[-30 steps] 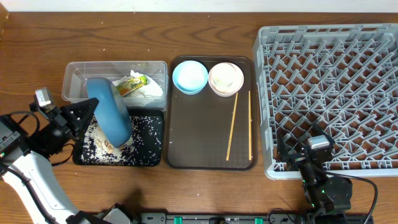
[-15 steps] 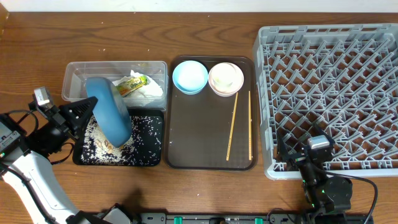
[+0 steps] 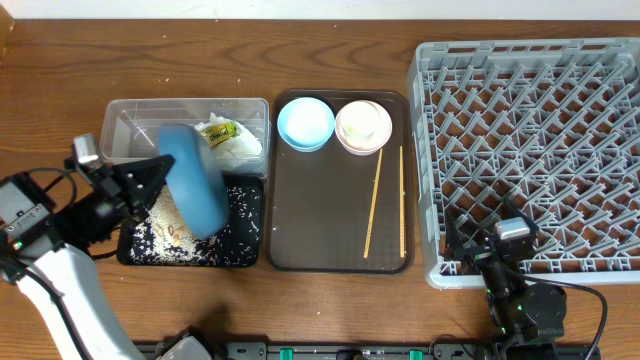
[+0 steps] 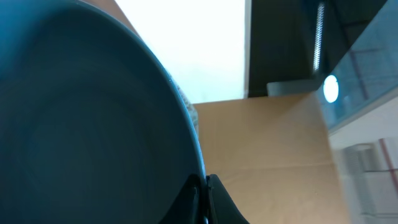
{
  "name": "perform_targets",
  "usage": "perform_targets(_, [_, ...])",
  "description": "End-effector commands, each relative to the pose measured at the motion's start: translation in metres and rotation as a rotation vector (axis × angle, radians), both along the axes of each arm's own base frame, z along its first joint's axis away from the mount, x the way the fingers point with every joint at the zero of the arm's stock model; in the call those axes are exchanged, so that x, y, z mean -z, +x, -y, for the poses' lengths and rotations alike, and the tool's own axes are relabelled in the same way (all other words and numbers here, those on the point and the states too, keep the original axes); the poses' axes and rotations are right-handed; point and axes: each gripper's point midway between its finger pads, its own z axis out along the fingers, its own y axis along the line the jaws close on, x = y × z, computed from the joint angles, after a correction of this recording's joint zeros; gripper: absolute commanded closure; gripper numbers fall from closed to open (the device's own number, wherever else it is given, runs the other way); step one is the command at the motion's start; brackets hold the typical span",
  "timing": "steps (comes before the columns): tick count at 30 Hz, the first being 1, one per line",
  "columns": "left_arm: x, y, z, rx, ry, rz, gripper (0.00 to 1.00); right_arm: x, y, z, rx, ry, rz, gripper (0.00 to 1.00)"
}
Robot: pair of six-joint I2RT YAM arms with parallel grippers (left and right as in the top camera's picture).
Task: Sort waste into correct bins and load items into the dishwasher rack
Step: 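Tilt the plate over the black tray to dump the rice, then carry the emptied plate back and set it on the brown tray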
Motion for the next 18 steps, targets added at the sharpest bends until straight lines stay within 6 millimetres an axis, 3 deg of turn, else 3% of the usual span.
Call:
perform_targets(1, [-0.016,-0.003,0.017,-0.005,0.112,-0.008,0.94,0.001,0.0,-0.001,-0.002,-0.002,-0.003,0.01])
perform_targets(10, [-0.017,-0.018,0.095,0.073,0.394,-0.003,0.94,0.001,0.0,-0.001,-0.002,-0.002,-0.003,0.01])
perform_targets(18, [0.021,-0.031,0.171,0.206,0.705,0.005,0.94,0.001,0.0,-0.001,-0.003,-0.002,-0.003,0.01])
